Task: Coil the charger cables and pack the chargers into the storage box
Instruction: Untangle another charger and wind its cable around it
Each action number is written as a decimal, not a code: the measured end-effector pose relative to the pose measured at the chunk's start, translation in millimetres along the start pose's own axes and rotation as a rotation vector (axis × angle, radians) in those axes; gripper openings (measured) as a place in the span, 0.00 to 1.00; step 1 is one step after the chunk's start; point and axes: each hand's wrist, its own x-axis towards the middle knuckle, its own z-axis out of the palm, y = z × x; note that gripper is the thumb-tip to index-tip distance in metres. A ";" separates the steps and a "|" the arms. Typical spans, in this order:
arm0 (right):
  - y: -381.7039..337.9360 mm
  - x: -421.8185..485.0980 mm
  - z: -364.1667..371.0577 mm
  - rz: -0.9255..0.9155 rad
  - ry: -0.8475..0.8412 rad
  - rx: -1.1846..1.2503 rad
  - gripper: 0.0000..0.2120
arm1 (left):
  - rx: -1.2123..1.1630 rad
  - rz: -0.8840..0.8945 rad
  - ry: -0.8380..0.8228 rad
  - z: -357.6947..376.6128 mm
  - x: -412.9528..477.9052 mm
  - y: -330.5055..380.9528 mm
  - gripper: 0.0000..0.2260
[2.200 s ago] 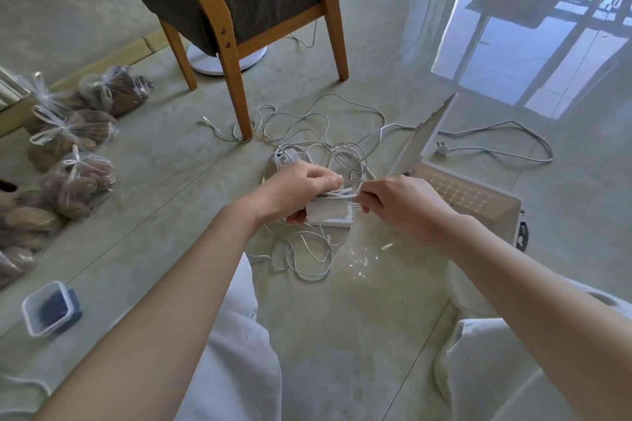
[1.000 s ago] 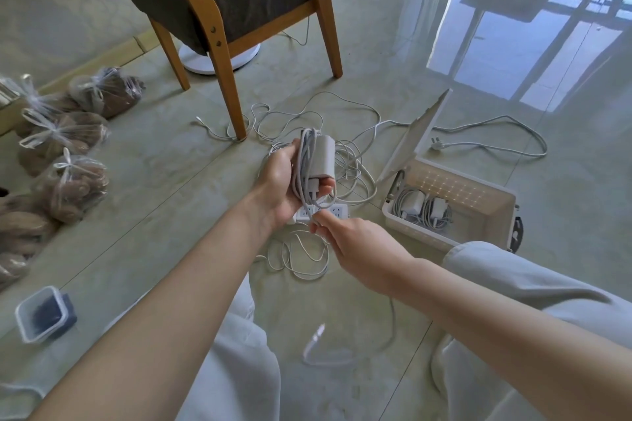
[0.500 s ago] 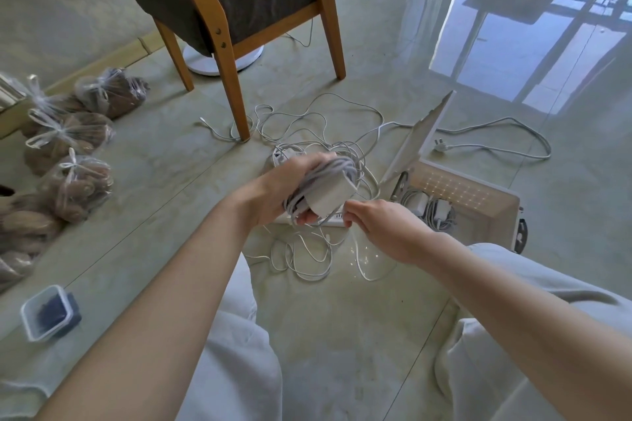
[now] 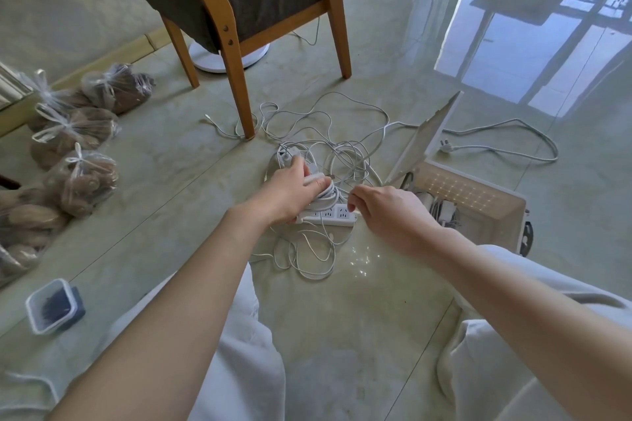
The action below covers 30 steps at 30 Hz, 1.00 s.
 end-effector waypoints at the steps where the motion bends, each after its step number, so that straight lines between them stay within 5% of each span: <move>1: -1.1 -0.4 0.6 0.005 0.001 0.016 0.13 | 0.061 0.016 0.019 2.0 0.7 -0.1 0.15; 8: -13.3 -10.9 -4.5 0.006 0.086 0.173 0.15 | 0.131 0.039 0.199 1.8 4.4 -0.3 0.15; 16: -32.6 -29.3 -2.9 -0.129 0.081 0.196 0.13 | -0.240 -0.035 0.237 16.5 7.0 12.0 0.15; 22: -34.5 -34.7 0.7 -0.214 0.085 0.143 0.13 | -0.798 -0.159 0.122 15.3 8.1 25.6 0.15; 25: -35.6 -37.0 3.0 -0.231 0.034 0.136 0.11 | -1.059 -0.203 0.071 13.8 6.7 30.4 0.22; 30: -40.7 -43.9 6.9 -0.270 -0.113 0.116 0.10 | -1.528 -0.270 0.086 0.6 4.1 33.3 0.20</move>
